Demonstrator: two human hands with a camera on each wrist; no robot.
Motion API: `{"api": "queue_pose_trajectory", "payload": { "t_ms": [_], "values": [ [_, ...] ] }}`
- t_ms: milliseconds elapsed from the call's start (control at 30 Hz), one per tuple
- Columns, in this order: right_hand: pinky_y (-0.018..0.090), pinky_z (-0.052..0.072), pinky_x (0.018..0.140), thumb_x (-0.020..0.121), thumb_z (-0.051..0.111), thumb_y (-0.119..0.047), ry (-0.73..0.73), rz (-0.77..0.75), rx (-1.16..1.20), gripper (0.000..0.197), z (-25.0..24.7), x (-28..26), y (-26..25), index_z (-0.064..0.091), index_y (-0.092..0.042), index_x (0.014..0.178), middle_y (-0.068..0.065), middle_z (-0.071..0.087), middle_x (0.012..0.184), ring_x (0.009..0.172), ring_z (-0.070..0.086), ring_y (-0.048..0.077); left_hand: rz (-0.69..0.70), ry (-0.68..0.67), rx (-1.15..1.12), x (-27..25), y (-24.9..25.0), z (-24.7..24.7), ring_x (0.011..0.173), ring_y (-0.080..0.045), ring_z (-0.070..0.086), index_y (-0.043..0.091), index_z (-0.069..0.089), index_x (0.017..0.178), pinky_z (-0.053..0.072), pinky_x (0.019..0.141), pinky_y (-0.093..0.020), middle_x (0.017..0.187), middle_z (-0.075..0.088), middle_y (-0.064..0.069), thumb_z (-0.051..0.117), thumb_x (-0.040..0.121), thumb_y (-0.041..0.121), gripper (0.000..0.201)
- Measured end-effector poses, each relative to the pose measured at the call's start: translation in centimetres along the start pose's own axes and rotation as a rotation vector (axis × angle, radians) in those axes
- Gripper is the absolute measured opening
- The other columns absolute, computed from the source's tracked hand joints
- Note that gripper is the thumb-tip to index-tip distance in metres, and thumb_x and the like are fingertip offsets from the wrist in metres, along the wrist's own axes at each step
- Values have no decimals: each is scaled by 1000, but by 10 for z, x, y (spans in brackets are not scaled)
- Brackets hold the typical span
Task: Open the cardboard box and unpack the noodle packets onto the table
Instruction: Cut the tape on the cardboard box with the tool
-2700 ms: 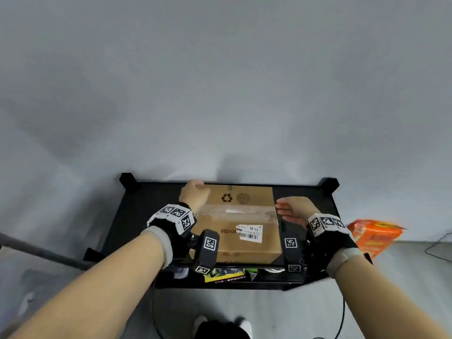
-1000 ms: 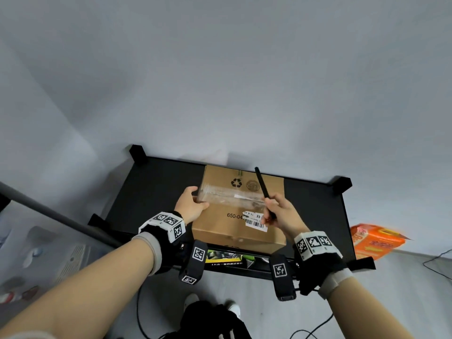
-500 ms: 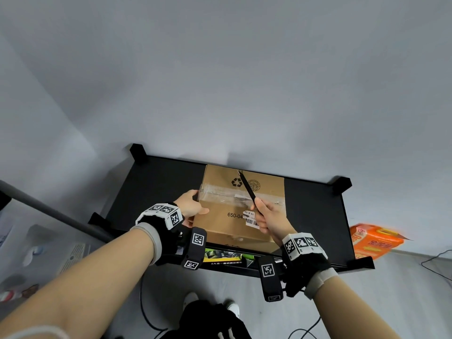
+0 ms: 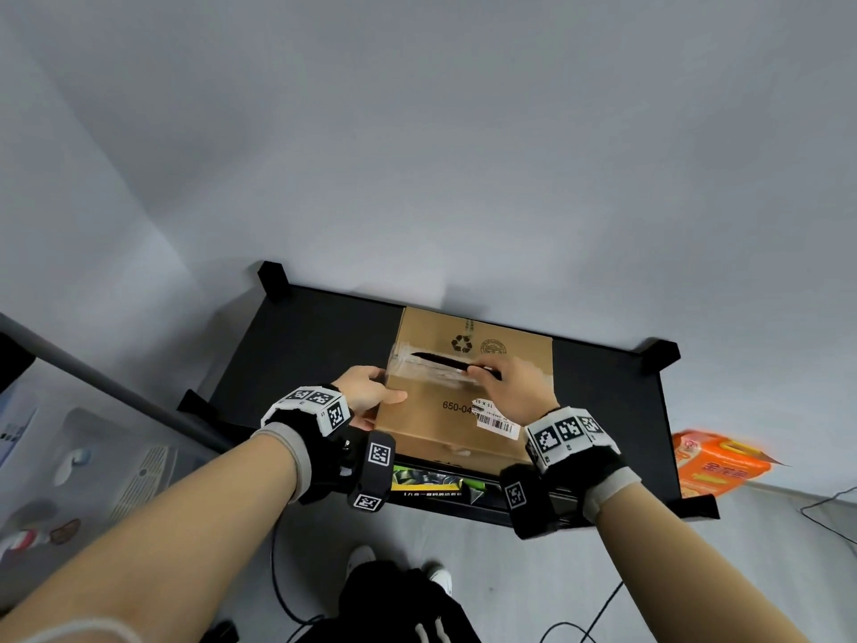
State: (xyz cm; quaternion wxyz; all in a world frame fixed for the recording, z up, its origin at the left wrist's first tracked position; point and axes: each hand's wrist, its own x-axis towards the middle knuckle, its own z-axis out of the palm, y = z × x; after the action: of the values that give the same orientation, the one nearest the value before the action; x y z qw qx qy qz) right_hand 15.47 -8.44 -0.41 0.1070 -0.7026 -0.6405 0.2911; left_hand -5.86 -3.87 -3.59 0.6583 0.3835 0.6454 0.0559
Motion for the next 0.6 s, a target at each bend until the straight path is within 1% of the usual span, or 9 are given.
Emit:
{"api": "queue_pose_trajectory", "payload": {
  "t_ms": [33,100,167,233,300,400,467,533,600],
  "values": [
    [23,44,66,96,42,-38,-9,2,-43,32,-1,4,-4,66,-26,114,-5,69,105,89,61,17,1,-3,12,0,0,0,99,-30,61,14,44,131,48,97,-51,109,61,-9,66,85,11,52],
    [29,50,78,95,43,-38,-8,14,-88,32,-3,10,-12,66,-27,114,-4,68,115,100,62,18,-3,-15,34,1,1,-1,104,-31,62,16,45,130,48,97,-52,115,62,-10,67,84,13,50],
    [29,49,82,95,45,-36,-8,17,-103,31,-4,12,-20,67,-27,113,-4,67,118,104,62,19,-10,-27,54,4,2,-2,109,-33,62,16,47,126,49,96,-54,119,63,-11,67,84,14,46],
    [29,49,84,94,46,-35,-8,23,-99,30,-4,13,-27,68,-26,113,-4,67,119,107,61,19,-17,-46,44,6,2,-2,110,-35,62,15,50,122,48,95,-56,116,64,-11,66,85,11,41],
    [30,50,82,93,47,-35,5,26,-98,28,-3,14,-31,69,-27,109,-4,70,113,104,62,20,-23,-66,32,7,4,-3,110,-36,62,13,51,121,48,94,-57,114,64,-11,65,85,9,39],
    [27,46,73,93,47,-34,15,23,-125,27,0,15,-38,71,-27,105,-3,72,103,97,64,20,-24,-81,48,10,6,-5,107,-37,63,15,51,121,50,91,-58,117,64,-13,66,84,9,40],
    [27,45,74,94,47,-33,22,21,-153,28,0,15,-42,71,-27,106,-4,72,104,98,63,21,-25,-86,56,12,6,-6,106,-37,64,16,51,120,50,91,-58,116,65,-13,67,83,9,40],
    [29,45,78,94,46,-33,36,19,-181,28,-2,14,-45,70,-27,107,-4,71,106,100,63,22,-24,-92,50,12,7,-6,107,-37,63,15,52,116,50,92,-58,110,66,-12,66,84,8,36],
    [29,45,77,93,46,-33,37,26,-192,28,-4,13,-46,70,-28,107,-4,71,106,99,63,23,-29,-95,37,11,8,-5,109,-37,62,15,51,111,49,93,-58,103,65,-10,65,85,6,31]
  ]
}}
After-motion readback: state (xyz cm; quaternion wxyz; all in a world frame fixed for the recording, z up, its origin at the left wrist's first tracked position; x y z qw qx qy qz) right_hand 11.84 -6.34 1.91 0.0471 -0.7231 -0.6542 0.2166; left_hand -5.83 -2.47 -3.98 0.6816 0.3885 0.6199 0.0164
